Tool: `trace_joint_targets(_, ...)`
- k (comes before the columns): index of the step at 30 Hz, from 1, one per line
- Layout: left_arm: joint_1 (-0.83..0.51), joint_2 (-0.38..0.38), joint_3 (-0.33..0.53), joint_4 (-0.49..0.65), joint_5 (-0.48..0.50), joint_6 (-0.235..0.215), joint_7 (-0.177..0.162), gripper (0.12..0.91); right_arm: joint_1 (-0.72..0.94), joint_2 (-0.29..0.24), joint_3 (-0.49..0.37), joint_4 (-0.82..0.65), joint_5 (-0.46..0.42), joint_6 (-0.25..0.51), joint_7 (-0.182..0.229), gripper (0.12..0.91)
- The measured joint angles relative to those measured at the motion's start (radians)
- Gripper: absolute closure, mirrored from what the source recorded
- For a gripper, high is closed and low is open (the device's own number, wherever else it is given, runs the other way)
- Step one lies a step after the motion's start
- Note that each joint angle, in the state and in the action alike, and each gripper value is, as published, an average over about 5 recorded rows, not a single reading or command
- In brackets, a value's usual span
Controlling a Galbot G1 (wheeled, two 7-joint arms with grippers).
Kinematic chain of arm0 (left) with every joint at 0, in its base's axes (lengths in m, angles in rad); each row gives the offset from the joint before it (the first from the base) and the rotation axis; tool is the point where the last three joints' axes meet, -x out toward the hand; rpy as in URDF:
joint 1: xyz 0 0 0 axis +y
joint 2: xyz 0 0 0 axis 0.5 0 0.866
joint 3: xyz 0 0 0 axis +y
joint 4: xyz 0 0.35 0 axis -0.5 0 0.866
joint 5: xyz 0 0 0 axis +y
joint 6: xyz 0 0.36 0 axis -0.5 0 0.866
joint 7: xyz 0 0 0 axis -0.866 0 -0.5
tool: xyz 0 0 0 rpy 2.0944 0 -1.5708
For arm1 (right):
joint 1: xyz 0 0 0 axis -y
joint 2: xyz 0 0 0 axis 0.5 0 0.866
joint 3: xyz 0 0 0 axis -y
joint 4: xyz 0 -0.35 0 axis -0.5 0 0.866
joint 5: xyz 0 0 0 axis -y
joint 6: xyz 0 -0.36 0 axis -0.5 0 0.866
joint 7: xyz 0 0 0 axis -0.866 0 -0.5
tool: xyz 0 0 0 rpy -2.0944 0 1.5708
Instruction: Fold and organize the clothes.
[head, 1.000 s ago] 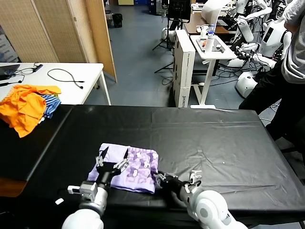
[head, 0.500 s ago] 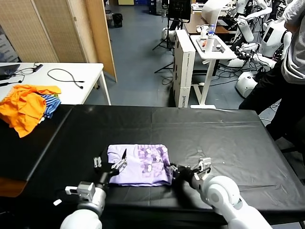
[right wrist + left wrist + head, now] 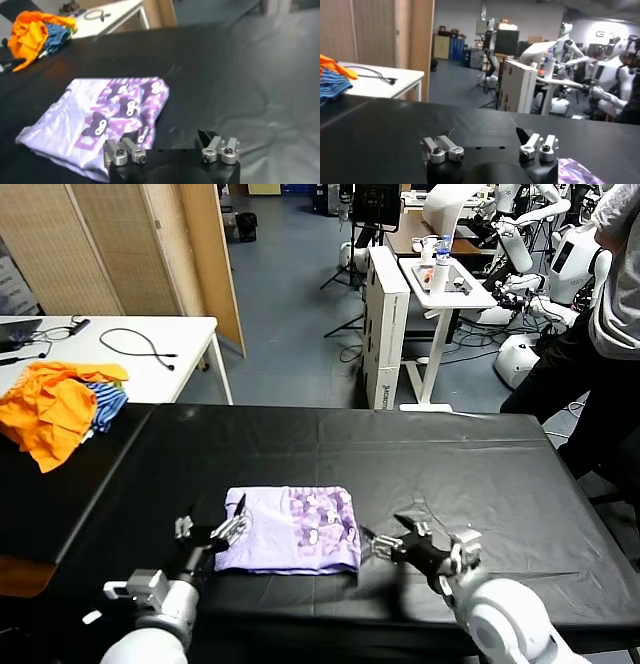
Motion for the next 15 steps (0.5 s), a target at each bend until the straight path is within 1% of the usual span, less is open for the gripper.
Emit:
trace_joint_targets(1, 0.011, 0.009, -0.006, -0.005, -0.011, 0.0, -0.014, 0.123, -0.027, 0.003, 0.014, 0.016, -0.035, 0.029, -0.001, 0.119)
trace_joint_targets(3, 0.038, 0.026, -0.022, -0.018, -0.023, 0.009, -0.035, 0.123, -0.086, 0.01, 0.04, 0.04, -0.101, 0.094, 0.009, 0.119)
trace_joint_targets(5, 0.074, 0.041, -0.039, -0.037, -0.023, 0.026, -0.043, 0.123, -0.148, 0.017, 0.061, 0.053, -0.157, 0.168, 0.021, 0.118)
trace_joint_targets(8, 0.138, 0.057, -0.063, -0.074, -0.018, 0.042, -0.047, 0.123, -0.245, 0.03, 0.092, 0.06, -0.232, 0.294, 0.027, 0.118)
trace_joint_targets(11, 0.199, 0.066, -0.083, -0.111, -0.016, 0.042, -0.05, 0.123, -0.343, 0.048, 0.124, 0.072, -0.286, 0.405, 0.032, 0.118)
trace_joint_targets(15, 0.26, 0.062, -0.095, -0.143, -0.008, 0.036, -0.053, 0.123, -0.458, 0.067, 0.162, 0.1, -0.333, 0.494, 0.047, 0.118)
